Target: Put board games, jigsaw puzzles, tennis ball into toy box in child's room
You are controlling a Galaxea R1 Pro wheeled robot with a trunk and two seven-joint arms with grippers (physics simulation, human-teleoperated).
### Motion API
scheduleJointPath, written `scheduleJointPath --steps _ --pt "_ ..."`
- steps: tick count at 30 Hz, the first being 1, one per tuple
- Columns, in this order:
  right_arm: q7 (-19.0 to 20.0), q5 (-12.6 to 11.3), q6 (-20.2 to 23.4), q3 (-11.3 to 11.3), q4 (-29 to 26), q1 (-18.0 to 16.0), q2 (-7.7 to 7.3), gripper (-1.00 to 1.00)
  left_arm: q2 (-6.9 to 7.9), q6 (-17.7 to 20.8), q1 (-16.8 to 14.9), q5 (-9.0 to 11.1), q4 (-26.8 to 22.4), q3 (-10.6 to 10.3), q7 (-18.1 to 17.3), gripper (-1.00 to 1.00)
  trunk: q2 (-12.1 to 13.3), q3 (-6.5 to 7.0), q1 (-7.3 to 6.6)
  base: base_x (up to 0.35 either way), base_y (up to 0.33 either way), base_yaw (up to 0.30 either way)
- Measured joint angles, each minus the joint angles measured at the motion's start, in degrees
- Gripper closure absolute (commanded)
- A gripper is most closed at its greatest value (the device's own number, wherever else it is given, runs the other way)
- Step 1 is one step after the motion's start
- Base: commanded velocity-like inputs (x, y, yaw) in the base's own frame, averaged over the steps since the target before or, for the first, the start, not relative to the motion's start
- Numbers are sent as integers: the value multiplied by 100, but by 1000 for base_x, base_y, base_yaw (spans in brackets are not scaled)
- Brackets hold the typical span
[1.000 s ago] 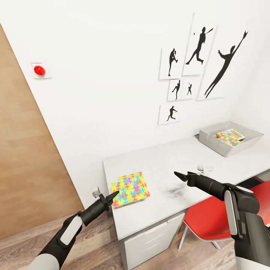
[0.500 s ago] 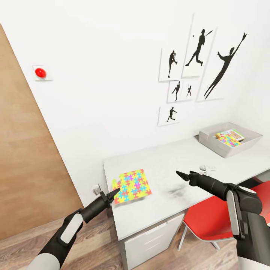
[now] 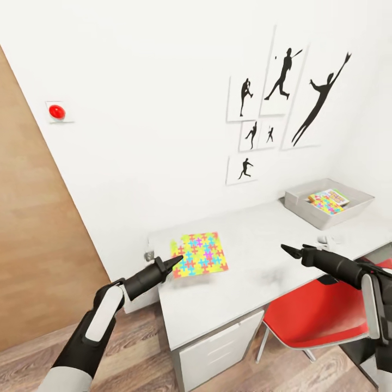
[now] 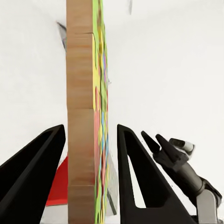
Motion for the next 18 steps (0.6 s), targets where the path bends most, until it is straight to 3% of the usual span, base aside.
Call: scheduleJointPath --steps 2,5,11,18 --pt "101 -2 -5 -120 0 -2 -134 -100 -21 81 -1 177 -221 4 464 100 80 36 -44 0 0 -32" --pt "456 -9 -6 -233 -1 -3 -237 -100 -32 128 -2 464 -366 -12 886 100 201 90 -110 0 0 -16" --pt "959 -11 1 -406 -1 2 -274 -100 -46 155 -8 680 -558 -24 1148 100 442 214 -242 0 0 -57" --pt "1039 -7 17 -420 -1 3 -245 -100 -67 140 7 671 -650 -24 1202 100 723 393 -396 0 0 -109"
